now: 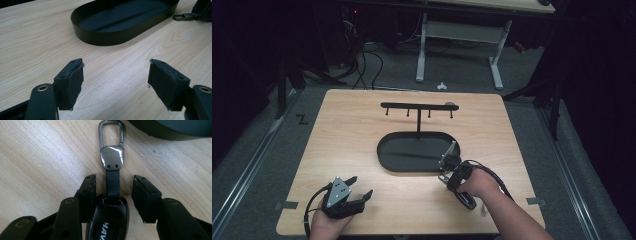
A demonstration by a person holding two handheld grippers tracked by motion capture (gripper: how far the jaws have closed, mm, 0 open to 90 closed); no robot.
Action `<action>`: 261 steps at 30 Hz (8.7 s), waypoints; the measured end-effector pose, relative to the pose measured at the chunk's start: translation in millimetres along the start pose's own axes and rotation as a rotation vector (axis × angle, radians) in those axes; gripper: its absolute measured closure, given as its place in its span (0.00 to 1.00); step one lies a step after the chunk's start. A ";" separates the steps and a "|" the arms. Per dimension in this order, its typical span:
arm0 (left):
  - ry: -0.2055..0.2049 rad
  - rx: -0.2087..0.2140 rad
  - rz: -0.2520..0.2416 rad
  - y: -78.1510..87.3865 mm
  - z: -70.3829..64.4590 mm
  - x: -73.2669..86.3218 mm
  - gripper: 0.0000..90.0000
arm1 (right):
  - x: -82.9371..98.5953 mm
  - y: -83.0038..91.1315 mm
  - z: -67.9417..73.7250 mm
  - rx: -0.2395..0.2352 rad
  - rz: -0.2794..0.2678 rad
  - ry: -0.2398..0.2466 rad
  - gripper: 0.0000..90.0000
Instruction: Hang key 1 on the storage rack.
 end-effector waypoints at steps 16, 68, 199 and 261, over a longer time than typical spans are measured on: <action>0.006 0.019 -0.007 0.4 -1.1 -1.2 0.33 | -1.7 0.5 7.2 0.003 0.025 0.003 0.89; 0.030 0.050 -0.008 -0.6 -3.4 3.2 0.34 | 12.5 101.8 -34.0 0.013 -0.110 -0.089 0.89; -0.001 0.098 0.074 -12.1 -11.3 9.5 0.36 | 35.5 46.2 -59.4 0.069 -0.252 -0.314 0.61; -0.001 0.092 0.078 -11.2 -8.9 9.9 0.36 | 85.0 -19.4 -87.0 0.097 -0.056 -0.379 0.85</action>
Point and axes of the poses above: each handheld gripper's, and its own axes: y roughly backward along the jaws, x roughly out of its underside, z roughly to its left, the point moved 7 cm from there along -y, roughly forward along the jaws, and after that the axes turned 15 degrees about x, right-handed, at the moved point
